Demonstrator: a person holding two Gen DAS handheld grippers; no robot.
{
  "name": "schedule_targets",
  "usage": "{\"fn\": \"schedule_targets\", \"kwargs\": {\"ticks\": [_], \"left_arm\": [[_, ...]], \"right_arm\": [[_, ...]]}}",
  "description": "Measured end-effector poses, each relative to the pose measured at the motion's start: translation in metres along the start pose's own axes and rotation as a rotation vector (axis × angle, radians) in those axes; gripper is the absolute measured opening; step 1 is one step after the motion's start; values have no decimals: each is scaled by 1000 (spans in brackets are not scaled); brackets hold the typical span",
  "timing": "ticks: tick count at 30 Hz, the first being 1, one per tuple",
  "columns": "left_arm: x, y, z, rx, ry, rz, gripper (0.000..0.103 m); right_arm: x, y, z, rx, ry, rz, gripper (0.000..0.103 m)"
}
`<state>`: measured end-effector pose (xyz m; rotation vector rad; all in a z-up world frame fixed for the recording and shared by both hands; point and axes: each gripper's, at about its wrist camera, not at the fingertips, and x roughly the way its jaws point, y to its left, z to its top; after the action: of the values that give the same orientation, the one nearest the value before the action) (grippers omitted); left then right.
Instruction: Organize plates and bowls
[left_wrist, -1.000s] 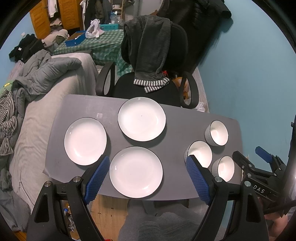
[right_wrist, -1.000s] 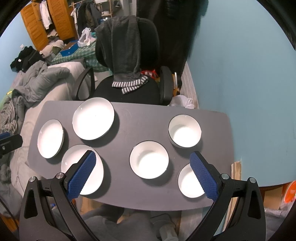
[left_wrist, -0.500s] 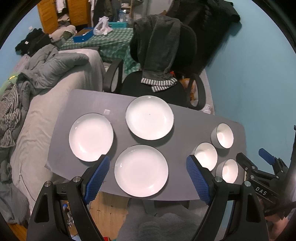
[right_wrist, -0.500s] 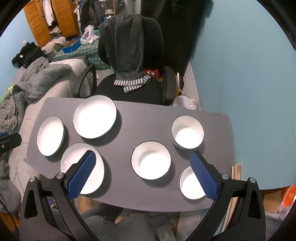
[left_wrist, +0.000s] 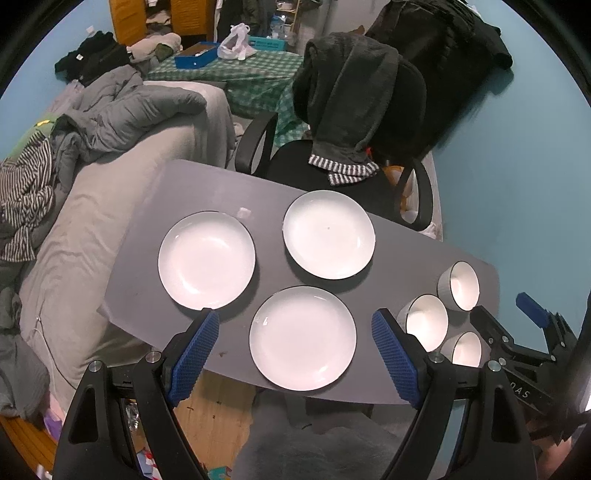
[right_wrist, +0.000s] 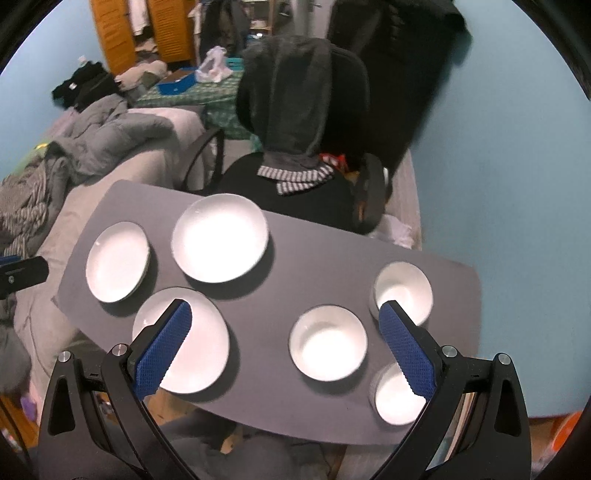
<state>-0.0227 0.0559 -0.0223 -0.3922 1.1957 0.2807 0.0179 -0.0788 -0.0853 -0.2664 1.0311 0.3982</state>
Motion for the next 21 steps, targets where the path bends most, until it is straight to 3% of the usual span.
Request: {"fn": "schedule_targets", "kwargs": {"ticks": [14, 21], "left_arm": [[15, 41, -2, 3, -4, 99, 86], [38, 56, -11, -4, 39, 121, 86]], "right_arm": [[38, 53, 17, -131, 35, 105, 100], [68, 65, 15, -139, 90, 162, 100]]}}
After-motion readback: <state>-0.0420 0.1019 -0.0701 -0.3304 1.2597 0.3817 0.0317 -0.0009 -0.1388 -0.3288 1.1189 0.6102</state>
